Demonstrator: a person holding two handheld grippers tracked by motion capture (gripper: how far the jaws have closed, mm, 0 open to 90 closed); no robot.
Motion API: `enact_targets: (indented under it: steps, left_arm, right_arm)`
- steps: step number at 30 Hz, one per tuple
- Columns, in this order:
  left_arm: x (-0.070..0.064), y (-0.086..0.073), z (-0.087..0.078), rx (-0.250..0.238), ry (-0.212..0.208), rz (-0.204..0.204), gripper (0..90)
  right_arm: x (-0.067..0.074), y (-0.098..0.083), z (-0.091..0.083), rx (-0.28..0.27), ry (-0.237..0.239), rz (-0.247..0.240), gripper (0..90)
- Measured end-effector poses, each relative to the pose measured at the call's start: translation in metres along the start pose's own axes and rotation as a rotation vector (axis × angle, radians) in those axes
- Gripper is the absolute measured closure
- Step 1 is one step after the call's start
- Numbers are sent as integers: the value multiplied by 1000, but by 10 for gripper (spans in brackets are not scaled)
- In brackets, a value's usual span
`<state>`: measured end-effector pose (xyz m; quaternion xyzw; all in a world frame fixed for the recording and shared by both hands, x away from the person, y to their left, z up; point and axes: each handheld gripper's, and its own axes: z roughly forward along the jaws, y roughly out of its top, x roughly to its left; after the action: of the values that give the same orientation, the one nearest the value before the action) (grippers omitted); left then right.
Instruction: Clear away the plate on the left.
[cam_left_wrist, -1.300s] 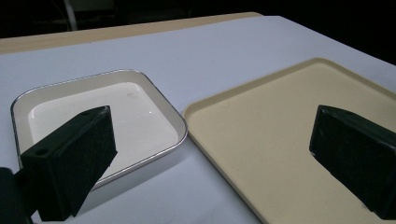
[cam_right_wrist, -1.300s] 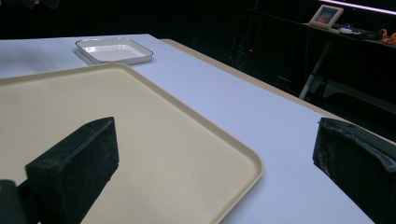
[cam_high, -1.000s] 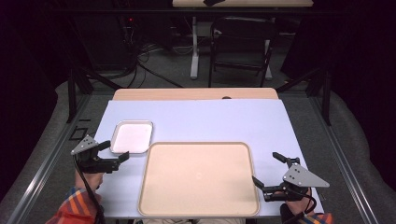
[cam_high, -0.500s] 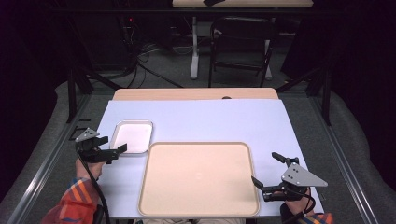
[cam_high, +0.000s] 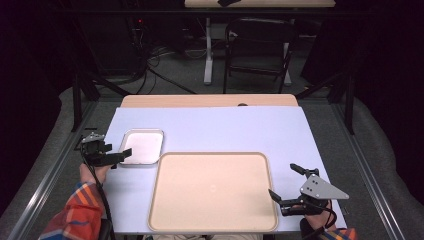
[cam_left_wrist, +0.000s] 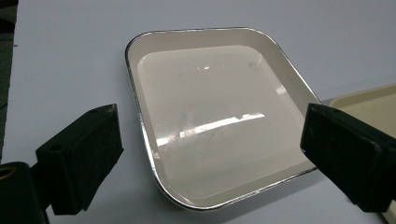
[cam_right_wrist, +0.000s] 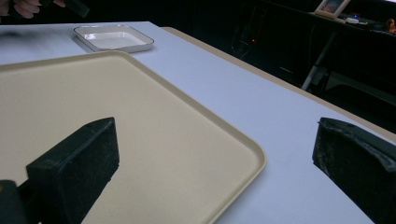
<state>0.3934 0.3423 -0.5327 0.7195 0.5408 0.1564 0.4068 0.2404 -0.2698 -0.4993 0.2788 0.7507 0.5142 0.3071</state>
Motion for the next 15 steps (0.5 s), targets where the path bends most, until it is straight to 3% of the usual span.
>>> enact_targets:
  steps: [9, 15]
  left_arm:
    - [7, 2, 12, 50, 47, 6, 168]
    - [8, 2, 19, 66, 76, 17, 344]
  right_arm:
    - [0, 0, 1, 8, -2, -1, 0]
    - [0, 0, 1, 13, -4, -2, 4]
